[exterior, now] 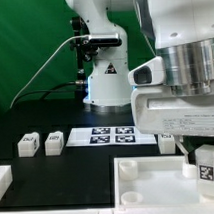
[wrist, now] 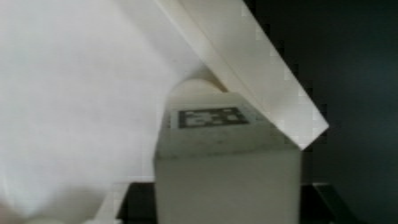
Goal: Assemble one leg
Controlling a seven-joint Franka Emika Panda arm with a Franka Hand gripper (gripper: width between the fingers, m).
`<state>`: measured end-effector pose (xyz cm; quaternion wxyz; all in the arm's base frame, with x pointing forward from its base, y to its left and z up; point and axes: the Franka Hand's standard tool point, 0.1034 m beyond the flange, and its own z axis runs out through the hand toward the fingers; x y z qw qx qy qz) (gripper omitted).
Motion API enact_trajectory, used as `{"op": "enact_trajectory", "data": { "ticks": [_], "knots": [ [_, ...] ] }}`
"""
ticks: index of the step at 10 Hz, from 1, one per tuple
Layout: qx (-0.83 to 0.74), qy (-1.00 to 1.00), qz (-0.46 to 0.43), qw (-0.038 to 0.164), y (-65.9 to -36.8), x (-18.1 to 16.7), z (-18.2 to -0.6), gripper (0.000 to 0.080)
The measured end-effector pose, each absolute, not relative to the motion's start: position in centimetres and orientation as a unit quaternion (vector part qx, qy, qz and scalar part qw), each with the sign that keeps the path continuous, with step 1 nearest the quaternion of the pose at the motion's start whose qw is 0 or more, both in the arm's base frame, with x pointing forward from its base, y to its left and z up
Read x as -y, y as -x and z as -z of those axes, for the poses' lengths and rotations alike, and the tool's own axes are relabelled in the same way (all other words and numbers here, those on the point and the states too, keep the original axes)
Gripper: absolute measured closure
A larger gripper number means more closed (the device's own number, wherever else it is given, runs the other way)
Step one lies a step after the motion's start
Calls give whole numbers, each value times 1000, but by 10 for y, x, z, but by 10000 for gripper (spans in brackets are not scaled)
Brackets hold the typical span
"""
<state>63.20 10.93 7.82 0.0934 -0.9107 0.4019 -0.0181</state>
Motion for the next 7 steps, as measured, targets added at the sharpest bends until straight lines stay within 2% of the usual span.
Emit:
{"op": "enact_trajectory", "data": {
  "ticks": [3,4,6,7],
  "knots": [
    [-668,736,-20,106,-628,-114,-76,501],
    [-730,672,-36,117,-629,-114,-76,502],
    [-732,669,-39,122,-629,-113,-75,502],
    [-719,683,-37,123,-628,-113,-75,410]
  ]
}}
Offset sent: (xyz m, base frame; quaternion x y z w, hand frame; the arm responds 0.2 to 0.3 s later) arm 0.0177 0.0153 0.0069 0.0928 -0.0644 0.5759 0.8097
